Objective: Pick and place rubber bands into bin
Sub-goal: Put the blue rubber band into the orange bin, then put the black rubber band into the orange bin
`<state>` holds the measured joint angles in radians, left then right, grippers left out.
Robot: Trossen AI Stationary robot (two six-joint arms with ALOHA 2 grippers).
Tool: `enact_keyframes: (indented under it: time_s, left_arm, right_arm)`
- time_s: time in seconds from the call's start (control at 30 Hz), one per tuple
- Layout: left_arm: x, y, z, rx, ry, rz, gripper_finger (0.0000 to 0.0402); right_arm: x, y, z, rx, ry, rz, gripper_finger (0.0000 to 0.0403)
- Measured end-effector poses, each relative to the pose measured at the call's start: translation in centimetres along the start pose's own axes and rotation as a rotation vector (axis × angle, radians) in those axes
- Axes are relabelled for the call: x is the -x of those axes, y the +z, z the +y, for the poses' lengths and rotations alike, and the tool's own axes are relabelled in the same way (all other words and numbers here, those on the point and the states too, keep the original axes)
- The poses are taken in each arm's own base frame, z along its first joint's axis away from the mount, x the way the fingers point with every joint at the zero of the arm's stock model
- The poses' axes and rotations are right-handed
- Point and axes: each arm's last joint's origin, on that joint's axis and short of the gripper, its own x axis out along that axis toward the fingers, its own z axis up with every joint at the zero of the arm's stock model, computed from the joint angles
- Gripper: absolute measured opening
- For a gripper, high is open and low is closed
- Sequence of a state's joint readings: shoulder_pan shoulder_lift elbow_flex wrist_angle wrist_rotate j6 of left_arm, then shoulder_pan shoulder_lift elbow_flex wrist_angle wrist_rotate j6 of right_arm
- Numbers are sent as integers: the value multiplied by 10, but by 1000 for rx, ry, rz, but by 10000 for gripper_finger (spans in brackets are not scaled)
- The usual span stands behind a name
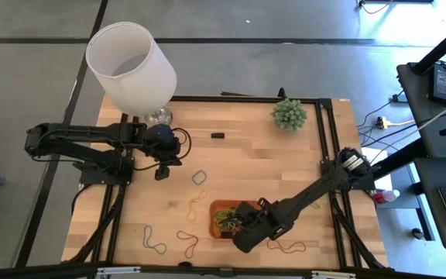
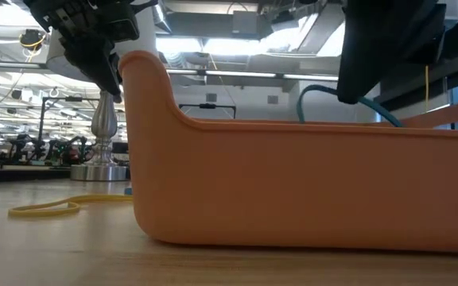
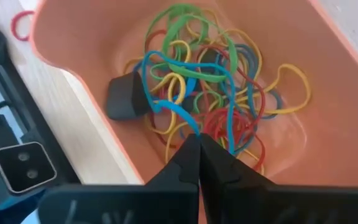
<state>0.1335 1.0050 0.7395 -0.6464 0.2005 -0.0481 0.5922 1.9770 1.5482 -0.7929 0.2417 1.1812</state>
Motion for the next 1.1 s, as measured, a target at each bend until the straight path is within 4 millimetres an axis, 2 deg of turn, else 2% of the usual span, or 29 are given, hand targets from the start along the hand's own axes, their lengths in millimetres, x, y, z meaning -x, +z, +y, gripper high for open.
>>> enact_keyframes:
  time_s: [0.53,0.87,1.1]
  left_arm:
    - [0,0,0,-1,0,0,3]
    - [0,0,0,0,0,0,3]
    - [0,0,0,0,0,1,3]
  right_arm:
    - [-9,15,-15,-28,-95,26,10]
    - [-7,14,-18,-13,-109,57,120]
    - [18,18,-16,-4,-53,35,182]
